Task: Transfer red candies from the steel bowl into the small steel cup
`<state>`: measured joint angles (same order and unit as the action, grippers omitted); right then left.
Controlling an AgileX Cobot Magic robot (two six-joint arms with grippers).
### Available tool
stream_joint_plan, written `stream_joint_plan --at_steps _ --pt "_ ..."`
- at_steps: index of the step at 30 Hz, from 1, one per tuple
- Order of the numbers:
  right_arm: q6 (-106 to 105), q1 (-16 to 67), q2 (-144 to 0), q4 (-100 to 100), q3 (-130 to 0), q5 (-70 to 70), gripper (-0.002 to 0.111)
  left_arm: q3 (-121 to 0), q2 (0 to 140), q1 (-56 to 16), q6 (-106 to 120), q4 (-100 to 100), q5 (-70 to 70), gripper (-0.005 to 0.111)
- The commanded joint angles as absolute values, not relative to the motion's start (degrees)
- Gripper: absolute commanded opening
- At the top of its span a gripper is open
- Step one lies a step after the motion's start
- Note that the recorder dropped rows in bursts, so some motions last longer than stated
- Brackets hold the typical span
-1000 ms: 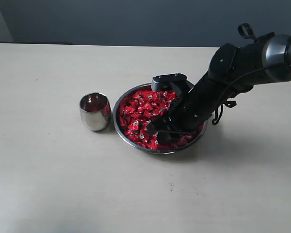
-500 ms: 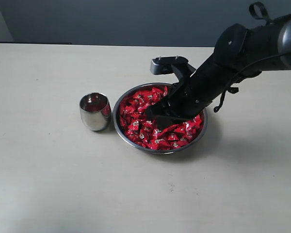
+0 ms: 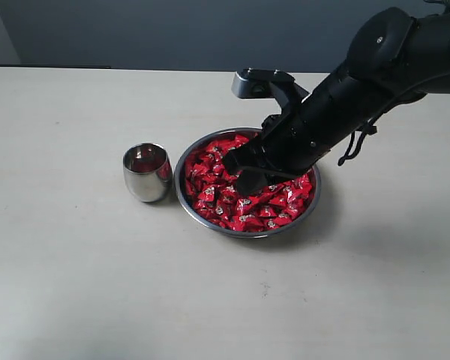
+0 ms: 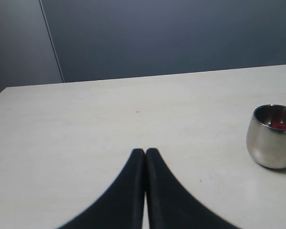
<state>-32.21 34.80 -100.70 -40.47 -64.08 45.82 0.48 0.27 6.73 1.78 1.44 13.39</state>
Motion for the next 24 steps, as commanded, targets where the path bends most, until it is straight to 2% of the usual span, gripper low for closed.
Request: stream_joint_plan --at_steps 1,9,11,16,24 --pt "-32.40 34.77 -101.92 -38.42 -64.41 45.74 -0.001 0.00 0.00 6.85 1.68 1.55 13.28 0.000" --pt "-29.50 34.77 -107.73 -38.98 -64.41 44.41 0.000 0.00 0.00 6.85 1.68 1.55 13.28 0.000" --pt "-29.50 34.77 -108.45 -39.11 -64.41 44.41 0.007 0.00 0.00 6.85 1.68 1.55 13.28 0.000" --pt "-29.72 34.77 -108.97 -38.79 -64.41 44.22 0.033 0.00 0.00 6.85 1.68 1.55 13.28 0.000" --pt "-29.72 34.77 -111.06 -39.43 -64.41 40.29 0.035 0.00 0.00 6.85 1.68 1.55 13.28 0.000"
